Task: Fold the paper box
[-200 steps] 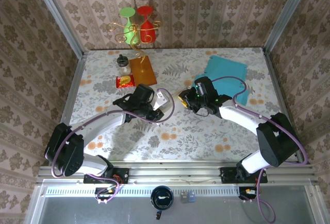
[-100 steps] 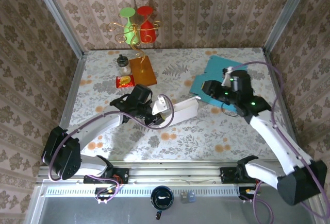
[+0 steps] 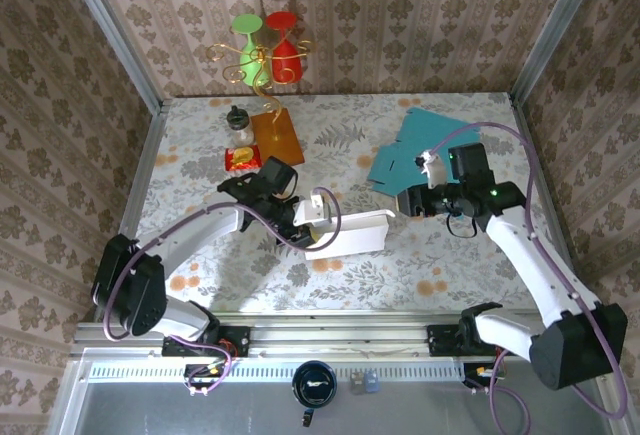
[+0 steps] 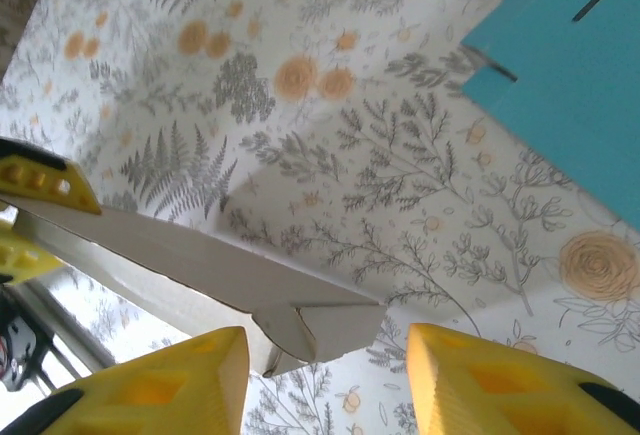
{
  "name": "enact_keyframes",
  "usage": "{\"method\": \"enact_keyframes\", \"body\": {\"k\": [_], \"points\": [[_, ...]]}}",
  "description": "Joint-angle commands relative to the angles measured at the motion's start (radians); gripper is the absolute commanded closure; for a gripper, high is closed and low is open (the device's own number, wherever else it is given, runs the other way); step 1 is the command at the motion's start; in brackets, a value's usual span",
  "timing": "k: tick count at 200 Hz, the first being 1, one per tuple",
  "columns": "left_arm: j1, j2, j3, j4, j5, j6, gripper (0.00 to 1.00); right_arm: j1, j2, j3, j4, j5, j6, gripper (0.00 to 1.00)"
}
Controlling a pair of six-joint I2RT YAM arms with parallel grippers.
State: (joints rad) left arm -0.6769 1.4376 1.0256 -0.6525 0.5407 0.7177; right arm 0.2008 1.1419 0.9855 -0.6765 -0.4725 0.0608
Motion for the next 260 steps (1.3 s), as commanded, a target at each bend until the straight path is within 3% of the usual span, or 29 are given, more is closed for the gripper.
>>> {"method": "enact_keyframes", "body": {"k": [1, 50, 160, 260], "points": [[0.010, 0.022, 0.047, -0.070, 0.039, 0.054, 0.72, 0.028, 0.036, 0.069, -0.063, -0.069, -0.093, 0.51], [0.011, 0.030, 0.047, -0.075, 0.033, 0.055, 0.72, 0.082, 0.117, 0.093, -0.109, -0.105, -0.110, 0.52], [0.013, 0.034, 0.051, -0.069, 0.036, 0.042, 0.72, 0.151, 0.150, 0.070, -0.144, 0.068, -0.133, 0.53], [0.011, 0.033, 0.049, -0.064, 0.040, 0.032, 0.73, 0.173, 0.172, 0.100, -0.133, 0.120, -0.130, 0.71]]}}
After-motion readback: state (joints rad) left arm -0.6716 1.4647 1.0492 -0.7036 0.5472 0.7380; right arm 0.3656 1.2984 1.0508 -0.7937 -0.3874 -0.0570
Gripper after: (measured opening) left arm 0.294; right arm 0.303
